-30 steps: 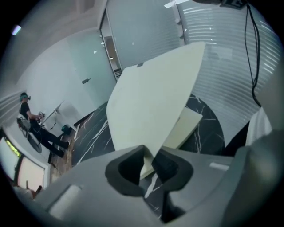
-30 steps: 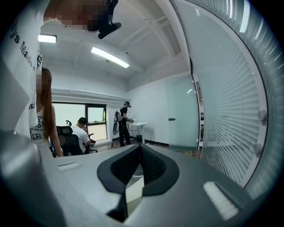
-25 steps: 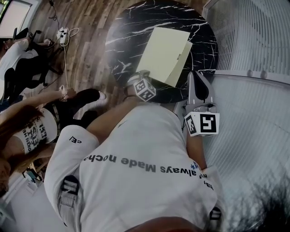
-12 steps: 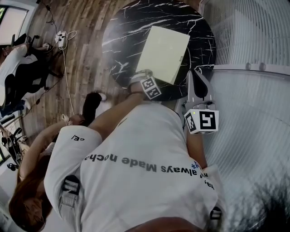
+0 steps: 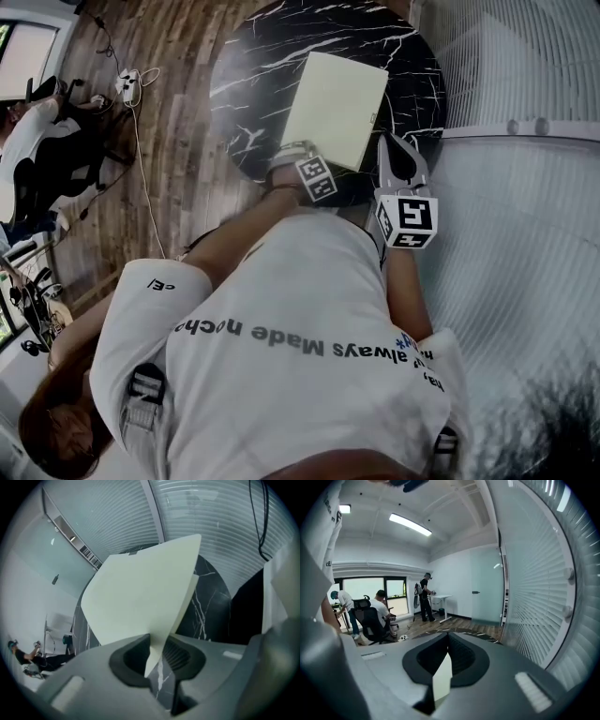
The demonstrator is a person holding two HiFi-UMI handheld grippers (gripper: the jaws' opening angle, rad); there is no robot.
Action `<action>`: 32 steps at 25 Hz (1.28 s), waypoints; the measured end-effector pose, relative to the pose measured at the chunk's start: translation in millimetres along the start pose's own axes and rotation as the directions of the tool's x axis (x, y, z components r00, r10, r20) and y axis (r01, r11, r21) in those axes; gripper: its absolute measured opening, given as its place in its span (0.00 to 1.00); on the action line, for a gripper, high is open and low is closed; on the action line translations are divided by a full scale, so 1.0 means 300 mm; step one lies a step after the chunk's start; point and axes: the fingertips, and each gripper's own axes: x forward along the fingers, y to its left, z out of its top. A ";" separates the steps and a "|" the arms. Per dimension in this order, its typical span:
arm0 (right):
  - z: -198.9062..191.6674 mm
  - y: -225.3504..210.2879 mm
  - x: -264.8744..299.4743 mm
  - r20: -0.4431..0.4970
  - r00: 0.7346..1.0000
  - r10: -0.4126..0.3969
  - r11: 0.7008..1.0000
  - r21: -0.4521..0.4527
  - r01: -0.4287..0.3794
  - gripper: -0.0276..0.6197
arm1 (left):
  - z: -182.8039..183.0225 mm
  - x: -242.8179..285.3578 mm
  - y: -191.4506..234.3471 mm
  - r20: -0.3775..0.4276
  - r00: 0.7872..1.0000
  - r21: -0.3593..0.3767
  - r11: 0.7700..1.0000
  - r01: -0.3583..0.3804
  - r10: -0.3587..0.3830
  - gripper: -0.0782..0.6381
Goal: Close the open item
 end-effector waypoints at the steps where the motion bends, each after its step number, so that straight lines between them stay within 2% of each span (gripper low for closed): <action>1: -0.039 -0.009 0.039 -0.031 1.000 0.001 1.000 -0.017 -0.002 0.05 | 0.001 0.002 -0.002 -0.010 1.000 0.013 1.000 0.001 -0.001 0.22; 4: -0.173 -0.040 0.190 -0.134 0.991 -0.002 0.997 -0.072 -0.008 0.05 | 0.000 0.006 -0.001 -0.034 0.999 0.054 0.999 0.001 0.001 0.22; 6: -0.284 -0.064 0.303 -0.220 0.975 -0.009 0.995 -0.099 -0.014 0.05 | -0.002 0.006 0.000 -0.049 0.999 0.082 0.997 -0.002 0.006 0.21; 11: -0.551 -0.119 0.510 -0.428 0.903 -0.040 0.984 -0.173 -0.039 0.05 | 0.001 0.012 -0.003 -0.060 0.998 0.133 0.991 -0.015 0.023 0.21; 16: -0.687 -0.149 0.591 -0.521 0.850 -0.073 0.966 -0.249 -0.069 0.05 | 0.001 0.015 -0.006 -0.068 0.997 0.177 0.984 -0.024 0.036 0.21; 21: -0.788 -0.176 0.579 -0.602 0.793 -0.097 0.969 -0.240 -0.064 0.05 | 0.001 0.010 -0.005 -0.068 0.997 0.203 0.979 -0.023 0.038 0.21; 23: -0.814 -0.179 0.575 -0.612 0.786 -0.088 0.971 -0.230 -0.070 0.05 | 0.000 0.011 -0.007 -0.064 0.997 0.213 0.977 -0.026 0.040 0.21; 27: -0.831 -0.181 0.583 -0.611 0.790 -0.059 0.974 -0.207 -0.087 0.04 | 0.002 0.012 -0.003 -0.050 0.998 0.215 0.976 -0.025 0.037 0.21; 32: -0.838 -0.183 0.588 -0.613 0.790 -0.022 0.981 -0.166 -0.101 0.03 | 0.008 -0.007 0.009 0.002 0.999 0.195 0.980 -0.044 0.045 0.24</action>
